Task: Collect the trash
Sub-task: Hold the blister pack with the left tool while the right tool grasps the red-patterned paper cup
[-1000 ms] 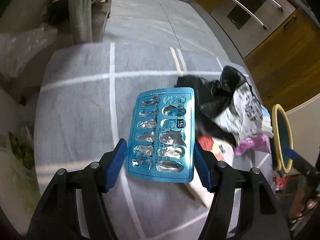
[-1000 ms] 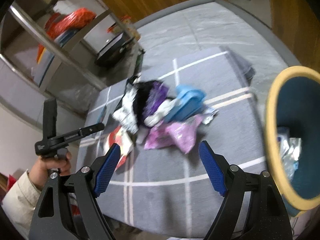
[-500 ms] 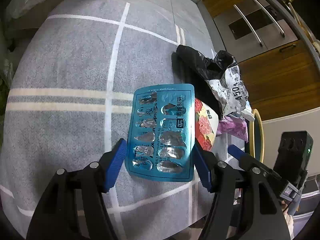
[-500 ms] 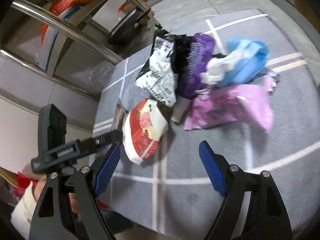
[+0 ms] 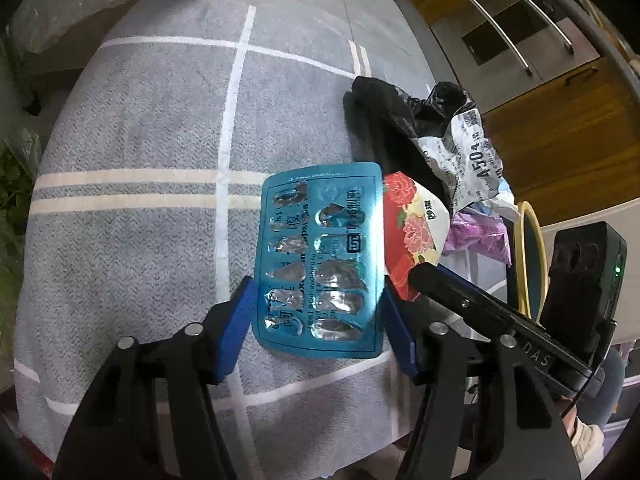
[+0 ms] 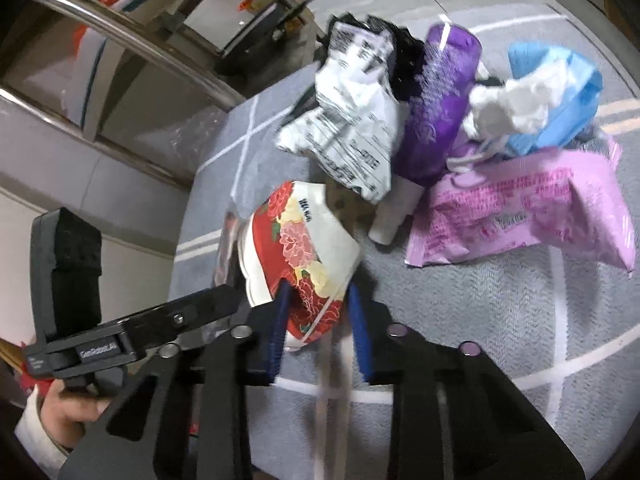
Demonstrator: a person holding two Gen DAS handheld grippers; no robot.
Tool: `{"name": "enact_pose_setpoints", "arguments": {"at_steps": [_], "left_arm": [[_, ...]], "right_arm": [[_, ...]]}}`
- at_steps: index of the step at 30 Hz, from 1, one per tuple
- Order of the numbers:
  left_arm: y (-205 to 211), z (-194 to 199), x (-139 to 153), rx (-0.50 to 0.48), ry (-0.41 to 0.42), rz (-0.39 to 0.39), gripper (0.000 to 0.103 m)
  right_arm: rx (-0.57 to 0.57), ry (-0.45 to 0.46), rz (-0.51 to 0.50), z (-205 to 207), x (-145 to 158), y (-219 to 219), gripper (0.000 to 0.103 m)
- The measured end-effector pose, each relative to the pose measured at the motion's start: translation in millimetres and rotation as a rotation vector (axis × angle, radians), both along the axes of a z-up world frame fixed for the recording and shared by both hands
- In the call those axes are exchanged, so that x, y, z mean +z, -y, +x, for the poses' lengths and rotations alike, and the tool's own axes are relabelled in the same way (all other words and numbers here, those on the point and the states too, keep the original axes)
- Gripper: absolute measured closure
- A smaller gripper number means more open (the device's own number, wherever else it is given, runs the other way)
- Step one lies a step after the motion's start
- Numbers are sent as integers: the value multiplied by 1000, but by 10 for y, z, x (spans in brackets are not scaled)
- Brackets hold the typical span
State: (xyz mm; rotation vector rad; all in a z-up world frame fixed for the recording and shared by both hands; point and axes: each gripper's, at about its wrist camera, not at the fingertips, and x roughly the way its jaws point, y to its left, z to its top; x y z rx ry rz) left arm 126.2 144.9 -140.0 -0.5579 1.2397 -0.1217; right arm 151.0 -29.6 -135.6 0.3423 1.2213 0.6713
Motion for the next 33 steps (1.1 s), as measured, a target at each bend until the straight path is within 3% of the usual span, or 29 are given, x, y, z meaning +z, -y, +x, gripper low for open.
{"name": "enact_pose_setpoints", "arguments": {"at_steps": [9,15,20,26,33], "left_arm": [[22,-36,238,32,5,66,72],[2,-129,407,59,15,158,90],[-126,-232,388,76,-19,259,93],[-285,-344,271,84,-13,225,93],[-126,-314,320,57,-7,193,95]], "right_arm": [[13,52,-10,-93,200,190,86],[15,76,-13,-161,311,351,87],[22,98,-13,-226,394,441,89],[32,130,-12,-302,532,579,91],[30,176,-9,-367,698,757,95]]}}
